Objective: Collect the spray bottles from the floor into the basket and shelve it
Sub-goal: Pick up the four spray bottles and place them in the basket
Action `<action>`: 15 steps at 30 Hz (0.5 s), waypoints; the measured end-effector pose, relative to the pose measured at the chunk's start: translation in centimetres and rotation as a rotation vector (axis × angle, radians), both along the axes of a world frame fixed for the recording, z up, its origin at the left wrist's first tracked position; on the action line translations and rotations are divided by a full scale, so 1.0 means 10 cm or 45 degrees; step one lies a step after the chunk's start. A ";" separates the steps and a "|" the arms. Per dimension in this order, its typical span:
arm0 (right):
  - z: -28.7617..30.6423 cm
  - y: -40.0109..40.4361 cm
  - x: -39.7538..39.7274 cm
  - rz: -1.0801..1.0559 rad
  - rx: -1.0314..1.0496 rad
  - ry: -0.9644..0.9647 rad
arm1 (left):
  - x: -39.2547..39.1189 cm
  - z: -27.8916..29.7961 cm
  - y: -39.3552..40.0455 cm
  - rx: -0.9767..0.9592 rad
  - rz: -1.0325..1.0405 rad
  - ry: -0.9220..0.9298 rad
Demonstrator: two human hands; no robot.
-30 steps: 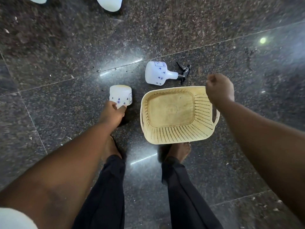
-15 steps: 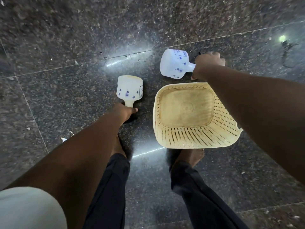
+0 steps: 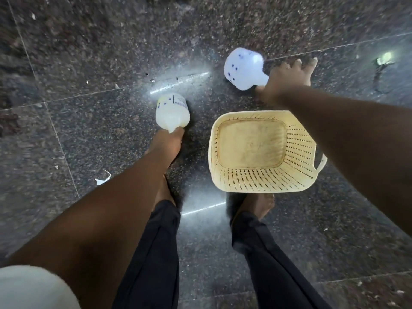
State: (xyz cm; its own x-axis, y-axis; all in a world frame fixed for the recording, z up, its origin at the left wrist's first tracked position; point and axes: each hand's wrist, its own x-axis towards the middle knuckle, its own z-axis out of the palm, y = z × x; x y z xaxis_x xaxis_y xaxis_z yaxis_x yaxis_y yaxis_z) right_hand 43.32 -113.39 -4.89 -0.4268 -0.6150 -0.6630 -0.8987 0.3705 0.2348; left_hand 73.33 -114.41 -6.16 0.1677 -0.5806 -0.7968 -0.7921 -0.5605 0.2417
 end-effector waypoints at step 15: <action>1.99 1.15 -0.12 -1.170 -0.125 -0.309 | -0.66 2.10 0.47 0.185 -0.136 0.306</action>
